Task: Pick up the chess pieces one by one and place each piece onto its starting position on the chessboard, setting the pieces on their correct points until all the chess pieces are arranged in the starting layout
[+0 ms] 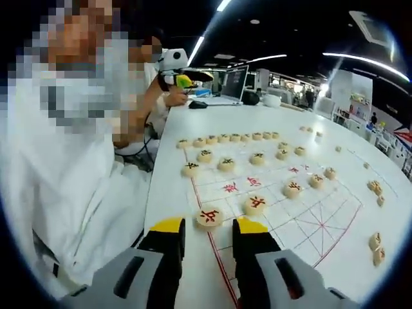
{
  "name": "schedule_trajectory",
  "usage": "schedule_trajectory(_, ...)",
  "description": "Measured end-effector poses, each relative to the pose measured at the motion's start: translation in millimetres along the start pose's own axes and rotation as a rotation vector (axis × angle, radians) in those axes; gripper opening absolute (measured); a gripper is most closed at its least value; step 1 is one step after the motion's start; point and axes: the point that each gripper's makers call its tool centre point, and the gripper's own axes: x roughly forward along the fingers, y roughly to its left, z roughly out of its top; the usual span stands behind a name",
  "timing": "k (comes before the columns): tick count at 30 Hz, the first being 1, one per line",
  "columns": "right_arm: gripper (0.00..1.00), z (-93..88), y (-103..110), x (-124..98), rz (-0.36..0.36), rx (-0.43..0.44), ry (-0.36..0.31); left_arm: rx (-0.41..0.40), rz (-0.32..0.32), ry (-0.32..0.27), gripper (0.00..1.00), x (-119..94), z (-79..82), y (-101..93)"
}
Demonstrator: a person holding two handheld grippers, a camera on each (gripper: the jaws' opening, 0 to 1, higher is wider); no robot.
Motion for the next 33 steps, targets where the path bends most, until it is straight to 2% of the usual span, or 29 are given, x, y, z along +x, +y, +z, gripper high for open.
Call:
schedule_trajectory(2, 0.38, 0.8, -1.4, -1.2, -0.009, -0.010, -0.005, 0.000, 0.001, 0.000, 0.35, -0.3, -0.1, 0.3)
schedule_trajectory(7, 0.38, 11.1, -13.0, -11.7, -0.050, 0.006, -0.070, 0.000, 0.001, 0.000, 0.35, -0.5, -0.3, 0.4)
schedule_trajectory(13, 0.38, 15.5, -36.3, -21.6, -0.145, 0.047, -0.100, 0.002, 0.002, -0.002, 0.35, -1.0, 0.3, 0.3)
schedule_trajectory(17, 0.38, 34.3, -46.5, -24.0, -0.176, 0.065, -0.149, -0.001, 0.003, -0.002, 0.35, -1.2, 0.0, 0.5)
schedule_trajectory(23, 0.39, 70.1, -72.6, -23.6, -0.281, 0.097, -0.179, -0.004, 0.008, -0.005, 0.35, -3.2, 0.6, 3.2)
schedule_trajectory(25, 0.39, 79.5, -83.0, -23.1, -0.314, 0.110, -0.177, -0.006, 0.010, -0.005, 0.35, -3.8, 0.7, 4.5)
schedule_trajectory(27, 0.39, 84.8, -98.6, -21.4, -0.376, 0.076, -0.135, -0.008, 0.014, -0.006, 0.35, -4.2, 1.0, 5.8)
schedule_trajectory(33, 0.39, 101.7, -123.5, 1.3, -0.415, 0.048, -0.082, -0.013, 0.023, -0.010, 0.35, -6.3, 2.5, 9.9)
